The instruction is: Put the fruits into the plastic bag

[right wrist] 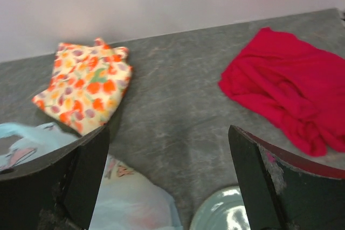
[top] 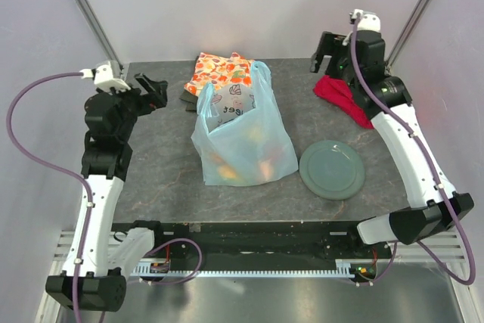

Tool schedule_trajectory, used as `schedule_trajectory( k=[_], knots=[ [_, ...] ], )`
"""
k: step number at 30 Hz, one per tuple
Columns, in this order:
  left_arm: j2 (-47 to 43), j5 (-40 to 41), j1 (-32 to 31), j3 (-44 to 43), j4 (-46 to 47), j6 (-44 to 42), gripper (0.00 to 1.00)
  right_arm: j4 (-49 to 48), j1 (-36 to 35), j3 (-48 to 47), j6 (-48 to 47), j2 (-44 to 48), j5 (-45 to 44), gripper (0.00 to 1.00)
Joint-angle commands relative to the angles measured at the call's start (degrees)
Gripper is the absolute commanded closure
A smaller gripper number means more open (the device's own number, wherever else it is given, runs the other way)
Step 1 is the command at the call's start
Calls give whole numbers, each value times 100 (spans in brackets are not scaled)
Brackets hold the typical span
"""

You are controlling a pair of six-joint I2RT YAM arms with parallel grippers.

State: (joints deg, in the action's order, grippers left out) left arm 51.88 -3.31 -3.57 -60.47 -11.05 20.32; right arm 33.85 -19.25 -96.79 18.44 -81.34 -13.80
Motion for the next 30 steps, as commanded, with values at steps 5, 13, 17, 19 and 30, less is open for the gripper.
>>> schedule_trajectory(
  k=[5,13,17,19,30],
  knots=[
    [-922,-30,744,665,-109,140,3,-359,668,1361,151,1180,-606,2],
    [-1839,313,744,1511,-81,-256,1,-1337,668,3324,257,2684,-1036,2],
    [-1822,524,744,1547,-143,-239,1,-1319,668,3413,239,2711,-1028,2],
    [-1760,568,744,1547,-161,-204,1,-1310,668,3387,196,2694,-1028,2],
    [-1540,603,735,1441,-196,-168,1,-1293,668,3395,134,2676,-1107,2]
  ],
)
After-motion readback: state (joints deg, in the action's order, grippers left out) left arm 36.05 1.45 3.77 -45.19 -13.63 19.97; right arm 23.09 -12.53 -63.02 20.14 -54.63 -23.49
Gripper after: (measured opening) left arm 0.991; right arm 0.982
